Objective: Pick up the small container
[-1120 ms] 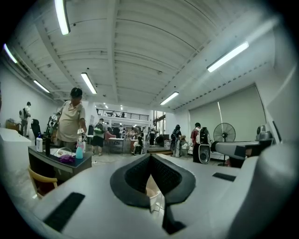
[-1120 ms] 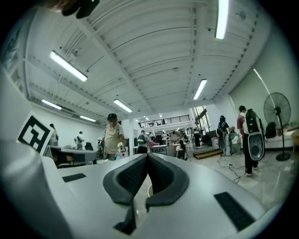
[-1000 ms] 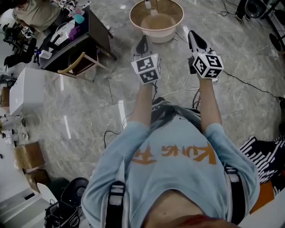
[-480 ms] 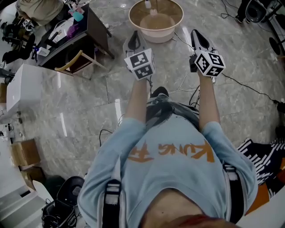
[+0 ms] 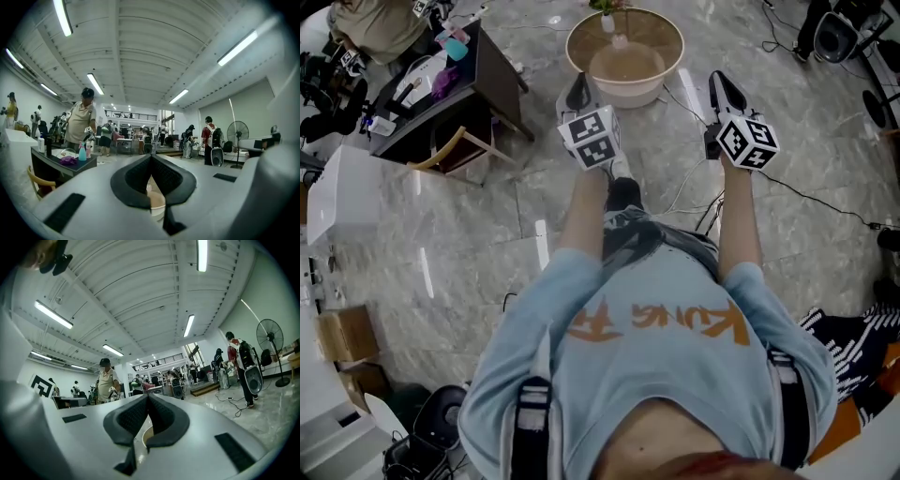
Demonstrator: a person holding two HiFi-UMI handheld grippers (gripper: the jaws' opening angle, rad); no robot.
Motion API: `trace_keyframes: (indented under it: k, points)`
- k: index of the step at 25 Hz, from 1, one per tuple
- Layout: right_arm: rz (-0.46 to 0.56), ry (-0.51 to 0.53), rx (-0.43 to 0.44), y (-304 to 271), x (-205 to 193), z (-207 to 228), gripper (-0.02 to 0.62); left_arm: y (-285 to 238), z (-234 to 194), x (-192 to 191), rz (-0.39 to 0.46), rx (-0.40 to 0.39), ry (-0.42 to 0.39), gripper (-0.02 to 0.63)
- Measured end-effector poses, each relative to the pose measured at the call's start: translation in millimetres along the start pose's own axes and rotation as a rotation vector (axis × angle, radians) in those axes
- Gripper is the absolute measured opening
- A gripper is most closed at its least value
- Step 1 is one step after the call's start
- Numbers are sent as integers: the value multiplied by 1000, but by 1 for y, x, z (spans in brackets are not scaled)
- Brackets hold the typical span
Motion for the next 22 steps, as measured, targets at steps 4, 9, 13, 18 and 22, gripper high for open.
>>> trace_keyframes:
  k: [4, 9, 13, 18, 22]
  points:
    - [-15, 7, -14, -50, -19, 20, 12, -69, -2, -12, -37, -30, 6, 23]
    - [-35, -69, -21, -122, -30, 57, 12, -165, 0, -16, -97, -77, 0, 23]
    - [-60, -86, 65, -195, -45, 62, 12, -241, -7, -16, -142, -93, 11, 23]
    - [-41, -236, 166, -294, -80, 56, 11, -329, -34, -26, -214, -103, 0, 23]
    - [-128, -236, 207, -370, -107, 43, 12, -388, -76, -43, -304, -89, -17, 23]
Point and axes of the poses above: the fingertips, and each gripper's own axes: y backward along the fingers, z to its right, x out of its top, the point moved 7 cm from there along y, backward along the fingers, and after that the axes turned 9 degrees about y, right-handed, at the moved point
